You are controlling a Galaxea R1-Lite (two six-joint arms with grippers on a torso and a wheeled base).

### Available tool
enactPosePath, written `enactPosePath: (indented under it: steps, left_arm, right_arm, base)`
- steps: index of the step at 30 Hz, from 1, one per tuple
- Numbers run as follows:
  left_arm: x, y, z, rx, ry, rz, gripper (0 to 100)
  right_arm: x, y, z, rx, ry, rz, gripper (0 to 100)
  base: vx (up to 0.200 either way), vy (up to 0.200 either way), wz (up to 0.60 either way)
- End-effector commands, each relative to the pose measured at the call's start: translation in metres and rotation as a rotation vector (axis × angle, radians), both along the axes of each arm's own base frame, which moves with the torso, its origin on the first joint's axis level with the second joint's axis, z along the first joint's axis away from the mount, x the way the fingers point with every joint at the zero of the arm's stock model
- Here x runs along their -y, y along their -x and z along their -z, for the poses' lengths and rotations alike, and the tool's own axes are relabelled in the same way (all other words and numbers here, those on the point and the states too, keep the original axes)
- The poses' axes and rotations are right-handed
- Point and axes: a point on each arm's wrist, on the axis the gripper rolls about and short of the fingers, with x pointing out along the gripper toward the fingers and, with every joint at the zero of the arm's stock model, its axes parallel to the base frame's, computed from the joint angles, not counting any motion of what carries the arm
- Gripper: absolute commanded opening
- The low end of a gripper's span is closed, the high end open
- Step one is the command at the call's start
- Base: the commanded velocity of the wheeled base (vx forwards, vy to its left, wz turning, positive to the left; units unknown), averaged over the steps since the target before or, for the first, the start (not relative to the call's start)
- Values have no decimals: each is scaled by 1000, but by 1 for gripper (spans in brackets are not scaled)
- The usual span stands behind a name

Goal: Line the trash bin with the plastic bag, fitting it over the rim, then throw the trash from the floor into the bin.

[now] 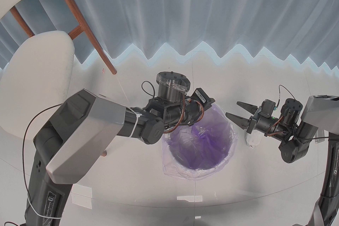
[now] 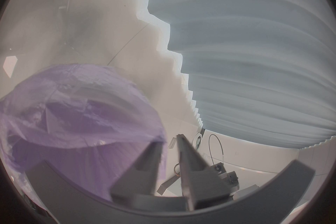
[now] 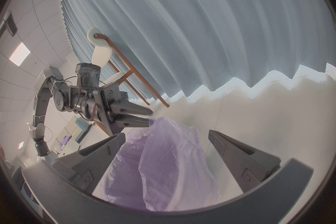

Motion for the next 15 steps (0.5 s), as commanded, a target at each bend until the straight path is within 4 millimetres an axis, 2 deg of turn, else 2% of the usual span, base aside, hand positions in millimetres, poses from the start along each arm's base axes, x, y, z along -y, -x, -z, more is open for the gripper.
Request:
enactPosePath:
  steps: [1, 4, 8, 12, 15]
  left_arm:
    - [0, 3, -12, 12, 18, -4, 100]
    - [2, 5, -8, 4, 8, -15, 100]
    - [3, 13, -5, -10, -24, -70, 100]
    - [-10, 29, -30, 0, -24, -108, 100]
    - [-30, 48, -60, 16, -8, -118, 100]
  right_arm:
    - [6, -1, -3, 22, -2, 18, 100]
    - [9, 1, -10, 36, -5, 43, 100]
    - [14, 10, -7, 13, 10, 55, 100]
    - [18, 11, -1, 31, 50, 70, 100]
    - [18, 8, 9, 27, 72, 87, 100]
  base:
    - [0, 0, 0]
    - [0, 0, 0]
    - [0, 0, 0]
    - [0, 0, 0]
    - [0, 0, 0]
